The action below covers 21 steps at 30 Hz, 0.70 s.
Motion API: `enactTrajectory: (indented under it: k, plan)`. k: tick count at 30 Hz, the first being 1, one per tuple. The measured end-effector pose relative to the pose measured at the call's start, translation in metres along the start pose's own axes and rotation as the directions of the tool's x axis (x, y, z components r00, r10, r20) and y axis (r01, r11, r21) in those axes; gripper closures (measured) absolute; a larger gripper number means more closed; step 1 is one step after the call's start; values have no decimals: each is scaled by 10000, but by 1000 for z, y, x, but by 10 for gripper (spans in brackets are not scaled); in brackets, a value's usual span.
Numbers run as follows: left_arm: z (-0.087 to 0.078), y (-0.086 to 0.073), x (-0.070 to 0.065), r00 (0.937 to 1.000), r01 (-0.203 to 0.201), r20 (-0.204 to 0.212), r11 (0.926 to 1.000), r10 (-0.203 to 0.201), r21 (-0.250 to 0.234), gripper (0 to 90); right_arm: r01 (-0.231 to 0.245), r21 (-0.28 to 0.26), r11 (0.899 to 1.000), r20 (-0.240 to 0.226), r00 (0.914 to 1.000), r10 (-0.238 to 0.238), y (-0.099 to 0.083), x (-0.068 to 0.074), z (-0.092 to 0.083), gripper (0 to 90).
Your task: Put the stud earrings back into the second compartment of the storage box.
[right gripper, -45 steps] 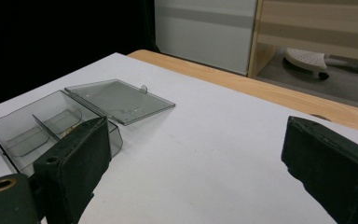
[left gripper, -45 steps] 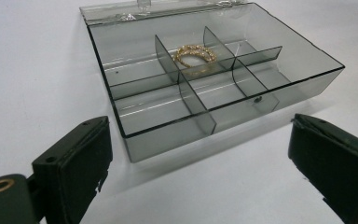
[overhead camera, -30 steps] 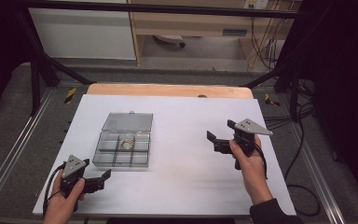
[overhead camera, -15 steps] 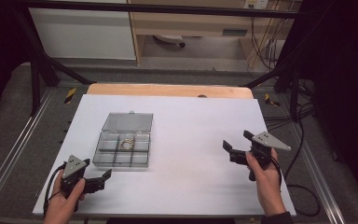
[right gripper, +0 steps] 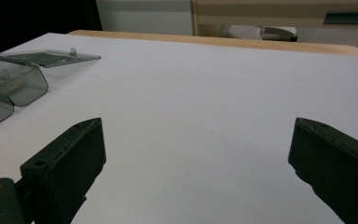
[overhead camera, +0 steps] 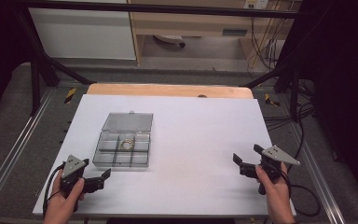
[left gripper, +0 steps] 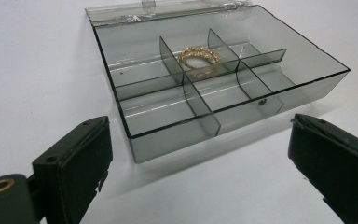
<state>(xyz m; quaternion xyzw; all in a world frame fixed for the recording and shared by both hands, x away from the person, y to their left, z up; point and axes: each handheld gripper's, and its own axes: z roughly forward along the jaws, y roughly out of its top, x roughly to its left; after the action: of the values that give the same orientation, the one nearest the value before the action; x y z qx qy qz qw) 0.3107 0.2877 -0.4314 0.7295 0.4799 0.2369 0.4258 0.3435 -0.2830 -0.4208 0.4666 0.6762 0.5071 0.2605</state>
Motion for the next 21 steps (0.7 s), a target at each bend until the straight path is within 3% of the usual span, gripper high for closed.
enactTrajectory:
  k: [9,12,18,21]
  plan:
    - [0,1,-1,9999,-90,110,10000,90,-17,67,148,1122,9936,-313,9994,-114,-19,14,25,39]
    - [0,1,-1,9999,-93,112,10000,94,-24,67,397,1343,9901,-395,9986,-347,-22,19,32,40]
    - [1,2,-2,9998,-138,134,9999,139,-23,67,452,1519,9874,-530,9979,-376,-23,23,45,42]
    - [1,2,-2,9998,-144,118,9999,144,-8,67,592,1710,9835,-252,9981,-557,-23,23,46,44]
